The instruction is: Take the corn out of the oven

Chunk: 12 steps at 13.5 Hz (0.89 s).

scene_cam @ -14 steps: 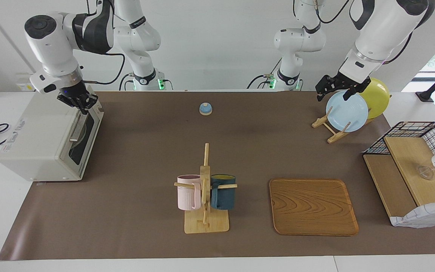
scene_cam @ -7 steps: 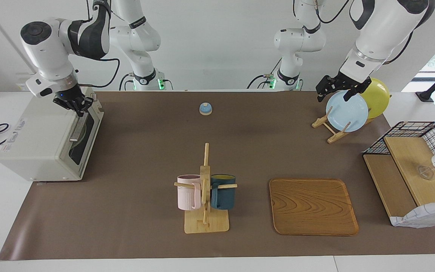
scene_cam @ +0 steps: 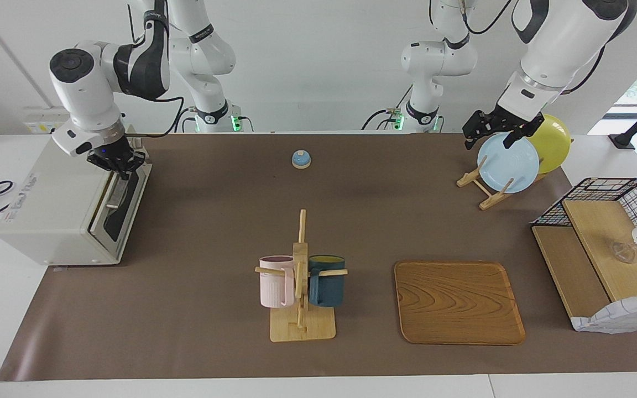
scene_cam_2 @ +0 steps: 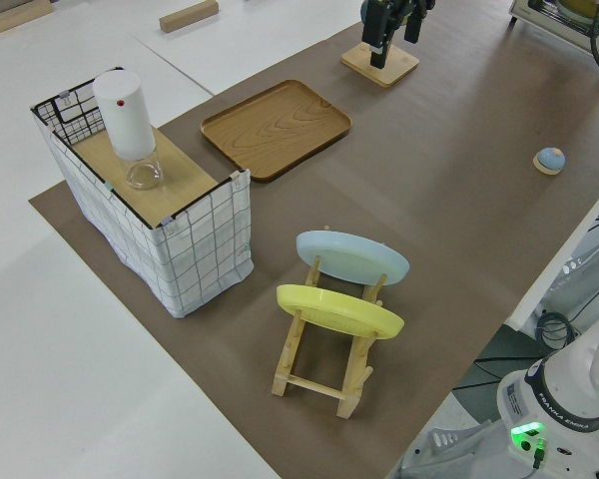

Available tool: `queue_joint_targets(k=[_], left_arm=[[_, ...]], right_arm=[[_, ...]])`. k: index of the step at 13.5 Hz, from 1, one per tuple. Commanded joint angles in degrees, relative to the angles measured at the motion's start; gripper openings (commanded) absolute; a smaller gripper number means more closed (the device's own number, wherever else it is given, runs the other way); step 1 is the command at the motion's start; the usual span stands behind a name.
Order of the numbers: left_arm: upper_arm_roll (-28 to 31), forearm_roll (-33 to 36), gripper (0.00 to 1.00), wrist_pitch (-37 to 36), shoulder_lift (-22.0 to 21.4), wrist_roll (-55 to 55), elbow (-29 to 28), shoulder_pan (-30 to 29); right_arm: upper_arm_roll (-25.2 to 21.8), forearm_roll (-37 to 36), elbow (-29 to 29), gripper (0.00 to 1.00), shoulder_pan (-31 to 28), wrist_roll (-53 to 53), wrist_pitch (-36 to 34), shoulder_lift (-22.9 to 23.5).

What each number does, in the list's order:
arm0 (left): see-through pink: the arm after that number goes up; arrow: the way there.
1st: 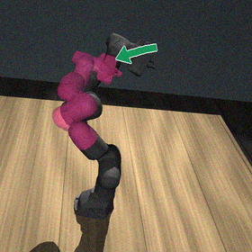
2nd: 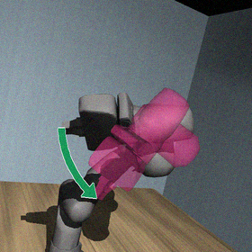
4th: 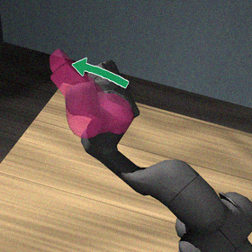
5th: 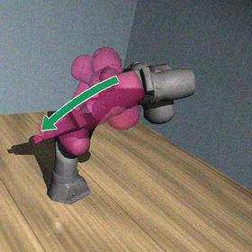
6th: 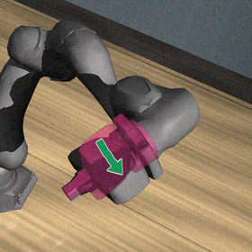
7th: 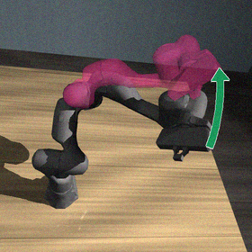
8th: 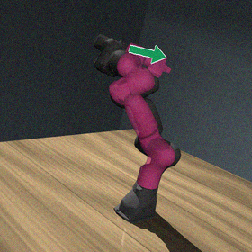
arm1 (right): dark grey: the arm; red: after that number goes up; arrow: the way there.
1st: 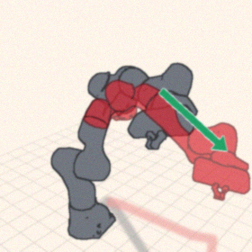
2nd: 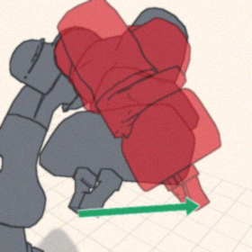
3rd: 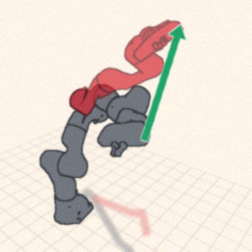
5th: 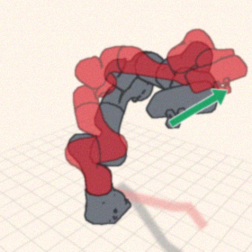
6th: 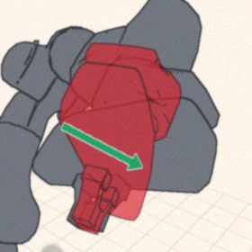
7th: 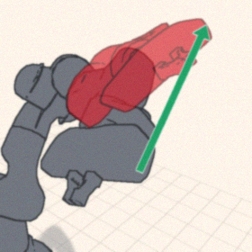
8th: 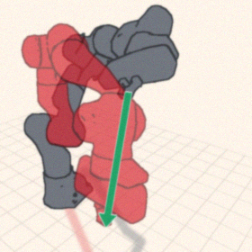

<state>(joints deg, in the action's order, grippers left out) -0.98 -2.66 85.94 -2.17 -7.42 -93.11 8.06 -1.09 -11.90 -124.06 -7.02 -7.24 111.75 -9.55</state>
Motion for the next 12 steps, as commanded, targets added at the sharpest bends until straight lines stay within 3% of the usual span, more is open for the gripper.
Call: queue_joint_targets(k=[1, 12], left_arm=[[-0.25, 1.08, 1.0, 0.55, 0.5, 0.04, 0.73, -0.15], [-0.25, 1.08, 1.0, 1.42, 0.59, -0.05, 0.65, -0.24]], right_arm=[[-0.05, -0.93, -0.75, 0.0, -0.37, -0.76, 2.07, 2.16], [0.21, 1.88, -1.1, 0.0, 2.45, -0.41, 10.67, 9.19]])
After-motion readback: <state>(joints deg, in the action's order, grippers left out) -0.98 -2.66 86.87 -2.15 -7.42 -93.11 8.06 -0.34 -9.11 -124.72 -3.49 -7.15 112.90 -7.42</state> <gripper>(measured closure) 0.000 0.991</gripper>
